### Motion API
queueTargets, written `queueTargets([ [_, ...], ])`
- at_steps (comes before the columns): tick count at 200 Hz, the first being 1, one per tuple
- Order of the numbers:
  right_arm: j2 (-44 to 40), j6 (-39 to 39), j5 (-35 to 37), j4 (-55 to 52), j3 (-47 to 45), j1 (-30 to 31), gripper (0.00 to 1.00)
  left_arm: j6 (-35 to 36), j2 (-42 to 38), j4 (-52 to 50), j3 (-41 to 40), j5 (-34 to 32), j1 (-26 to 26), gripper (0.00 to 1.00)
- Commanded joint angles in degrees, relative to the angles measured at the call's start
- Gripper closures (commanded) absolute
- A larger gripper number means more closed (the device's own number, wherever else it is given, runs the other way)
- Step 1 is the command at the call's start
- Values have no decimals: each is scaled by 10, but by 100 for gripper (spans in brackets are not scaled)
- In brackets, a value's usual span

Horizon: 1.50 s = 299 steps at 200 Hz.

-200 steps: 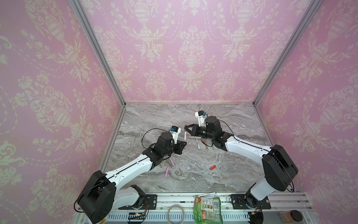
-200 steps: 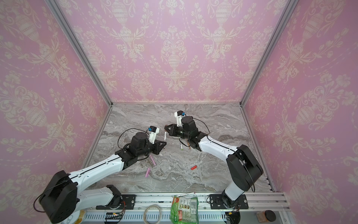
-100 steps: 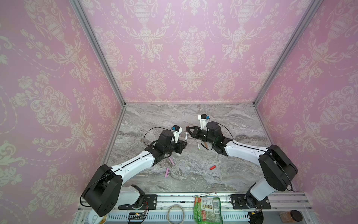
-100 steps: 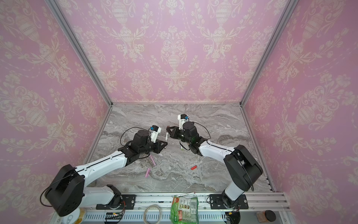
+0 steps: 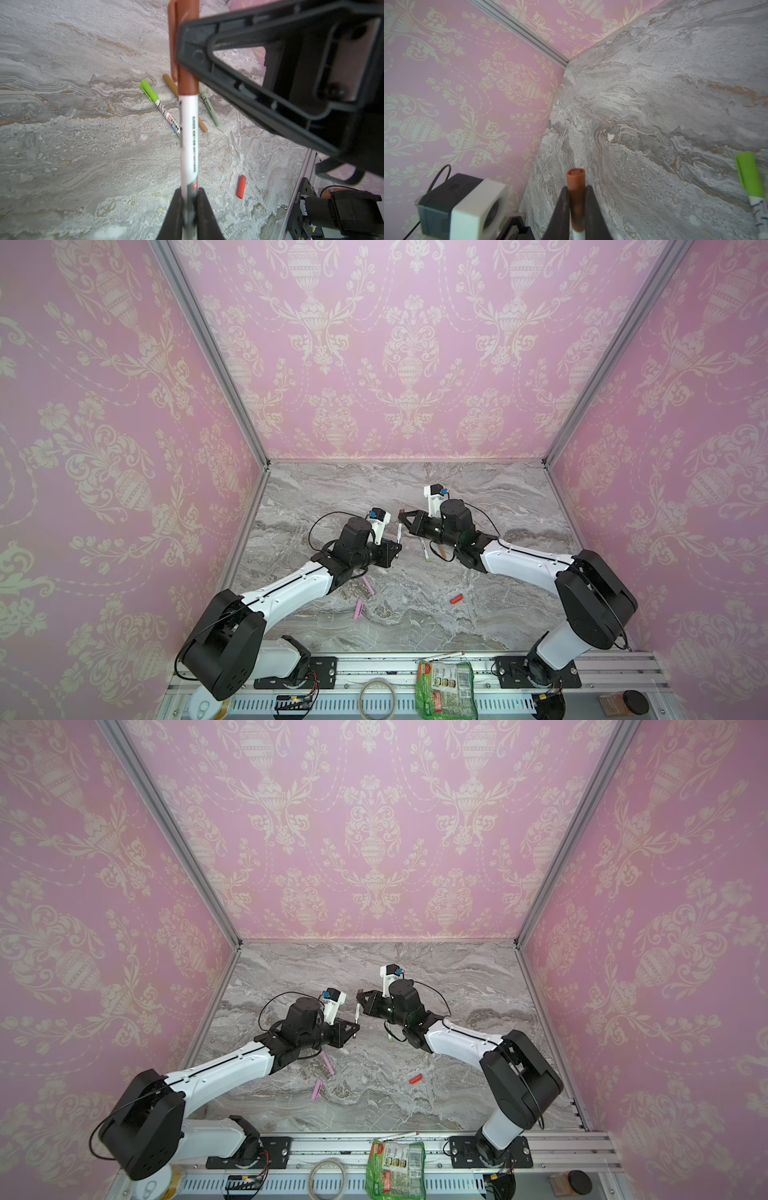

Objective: Insert pens into pen caps
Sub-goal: Put on the pen cap to the pen, then place the pen at the center of the table.

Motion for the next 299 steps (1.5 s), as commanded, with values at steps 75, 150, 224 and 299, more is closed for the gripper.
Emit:
queueTargets([
  [75,-68,-89,-133,-275,125,-25,69,-50,-67,70,-88,2,26,100],
  [150,-118,-205,-30,-496,131,-25,65,-90,3,-17,-40,-84,26,100],
  [224,-112,-174,48,-514,104,-25,67,-121,152,-115,87,-80,17,98],
  [299,-125,-177,65,-494,92,-27,68,-207,266,-150,169,-63,-5,98],
])
